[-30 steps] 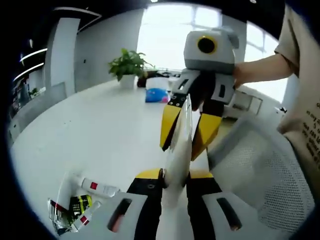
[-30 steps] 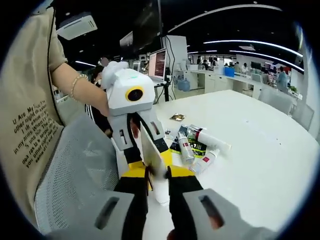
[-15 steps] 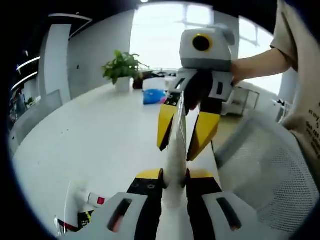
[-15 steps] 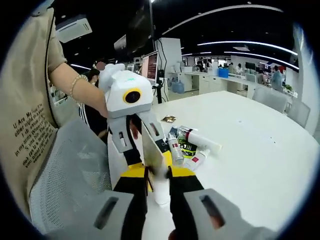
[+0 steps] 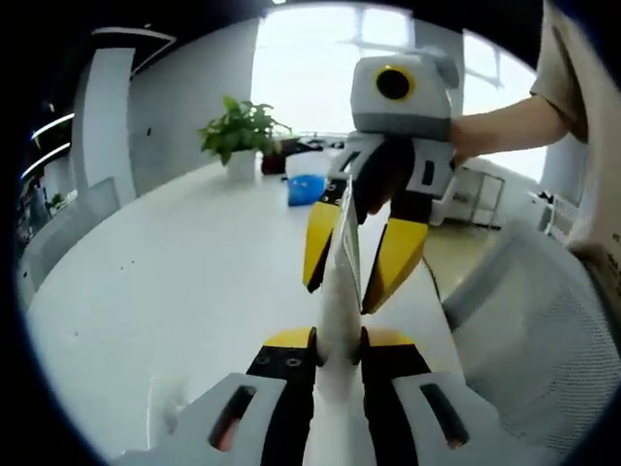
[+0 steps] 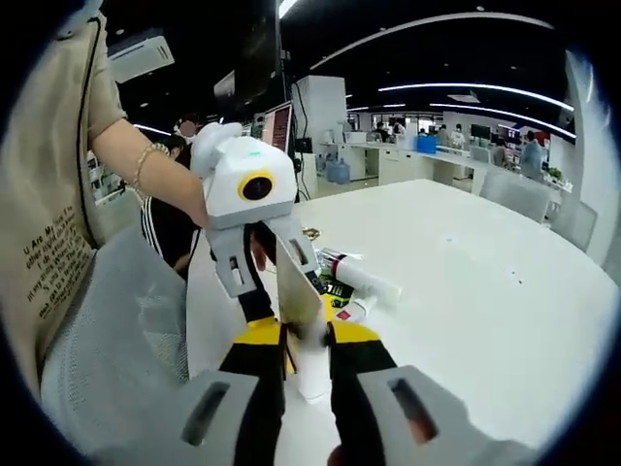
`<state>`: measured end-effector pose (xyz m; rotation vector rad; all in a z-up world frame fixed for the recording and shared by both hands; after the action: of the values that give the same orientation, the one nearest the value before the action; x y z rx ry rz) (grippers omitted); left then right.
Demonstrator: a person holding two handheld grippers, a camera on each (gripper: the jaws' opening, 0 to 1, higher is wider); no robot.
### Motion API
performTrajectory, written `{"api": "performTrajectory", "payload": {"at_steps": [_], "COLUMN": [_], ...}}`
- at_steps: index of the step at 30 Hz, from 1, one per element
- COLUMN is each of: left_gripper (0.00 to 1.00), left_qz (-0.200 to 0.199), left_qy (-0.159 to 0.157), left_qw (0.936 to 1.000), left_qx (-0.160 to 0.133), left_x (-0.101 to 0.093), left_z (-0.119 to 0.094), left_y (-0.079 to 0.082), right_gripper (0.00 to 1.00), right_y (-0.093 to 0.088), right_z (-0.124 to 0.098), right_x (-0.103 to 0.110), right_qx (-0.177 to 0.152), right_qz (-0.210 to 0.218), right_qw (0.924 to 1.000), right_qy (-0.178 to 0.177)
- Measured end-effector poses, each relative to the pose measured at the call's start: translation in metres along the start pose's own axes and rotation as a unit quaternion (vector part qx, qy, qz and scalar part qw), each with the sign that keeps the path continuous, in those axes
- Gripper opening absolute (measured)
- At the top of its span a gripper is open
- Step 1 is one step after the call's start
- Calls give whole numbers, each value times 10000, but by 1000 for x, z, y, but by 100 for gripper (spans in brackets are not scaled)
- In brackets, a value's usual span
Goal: Arrange the skincare products in the storage area until every visible bottle or jar stands upright without overlapping.
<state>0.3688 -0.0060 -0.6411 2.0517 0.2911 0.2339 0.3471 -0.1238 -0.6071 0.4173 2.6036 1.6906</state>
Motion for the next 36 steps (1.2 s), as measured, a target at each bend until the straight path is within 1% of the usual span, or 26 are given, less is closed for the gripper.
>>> {"api": "performTrajectory", "payload": {"at_steps": [6, 13, 22, 28, 36], "left_gripper": [14, 14, 14, 14, 14], "left_qz": [-40, -13, 57, 35, 92], "left_qy": [-32, 21, 14, 43, 24], "left_qw": [10000, 10000, 10000, 10000, 10000], "left_qx": [-45, -64, -43, -54, -7], "left_x": [17, 33, 50, 56, 56], "left_z": [10, 19, 29, 32, 33], "left_y": [3, 7, 11, 11, 11], "right_gripper": [16, 17, 17, 17, 17], "right_y": [2, 4, 6, 7, 7], "right_z": [-2, -2, -3, -2, -2], "right_x": [-16, -35, -52, -60, -60], "right_qx": [6, 16, -1, -26, -18], "right_qz": [-19, -59, -90, -86, -73], "right_qw": [10000, 9999, 9997, 9997, 9996], "right_qy": [-43, -113, -211, -240, -262]}}
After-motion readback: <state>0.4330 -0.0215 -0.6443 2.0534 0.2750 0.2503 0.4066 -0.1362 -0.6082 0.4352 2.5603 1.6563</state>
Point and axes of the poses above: the point that each gripper's makers call its tool centre point, and the gripper's own axes: z roughly forward along the fingers, x roughly to its left, y roughly out of its top, the point moved 8 cm from there along -z, roughly backward along the fingers, and after that the axes turned 14 degrees about y, right-handed, at the moved point
